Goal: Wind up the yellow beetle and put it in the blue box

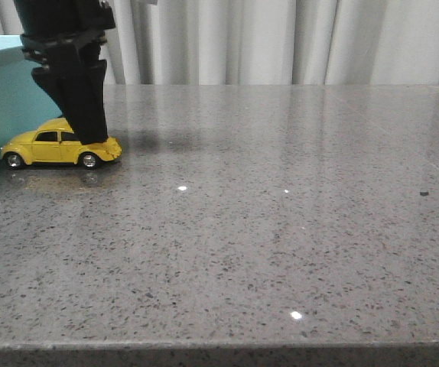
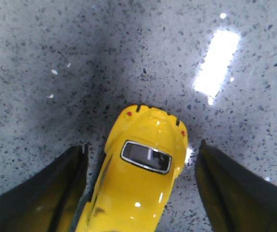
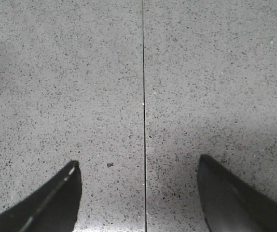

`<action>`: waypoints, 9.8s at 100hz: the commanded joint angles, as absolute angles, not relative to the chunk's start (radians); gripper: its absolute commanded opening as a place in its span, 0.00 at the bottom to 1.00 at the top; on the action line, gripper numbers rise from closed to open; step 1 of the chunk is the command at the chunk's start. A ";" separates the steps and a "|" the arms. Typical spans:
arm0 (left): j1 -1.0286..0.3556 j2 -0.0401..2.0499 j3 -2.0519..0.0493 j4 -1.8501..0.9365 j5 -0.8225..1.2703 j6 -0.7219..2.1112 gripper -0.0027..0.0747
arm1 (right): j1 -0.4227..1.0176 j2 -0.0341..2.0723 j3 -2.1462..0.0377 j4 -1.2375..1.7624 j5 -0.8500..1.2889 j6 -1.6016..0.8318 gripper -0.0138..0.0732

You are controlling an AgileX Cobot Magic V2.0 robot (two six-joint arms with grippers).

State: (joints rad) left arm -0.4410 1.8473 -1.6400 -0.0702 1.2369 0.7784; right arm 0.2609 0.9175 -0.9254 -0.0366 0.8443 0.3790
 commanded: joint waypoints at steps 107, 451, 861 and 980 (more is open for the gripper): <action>-0.447 1.806 -1.857 -0.102 1.269 0.697 0.17 | 0.262 0.898 -0.954 -0.043 0.789 0.364 0.74; 0.062 0.642 -0.722 -0.418 0.500 0.440 0.01 | 0.262 0.418 -0.672 -0.096 0.528 0.236 0.09; -0.009 -0.038 0.021 -0.085 -0.014 0.015 0.01 | 0.220 0.185 -0.395 -0.105 0.308 0.232 0.08; -0.009 -0.038 0.021 -0.085 -0.014 0.015 0.01 | 0.040 -0.033 0.013 -0.051 0.013 0.111 0.08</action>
State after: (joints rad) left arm -0.0011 -0.0057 0.0000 -0.0776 0.0634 0.0241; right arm 0.0495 -0.0096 0.0293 -0.0532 0.0862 0.1197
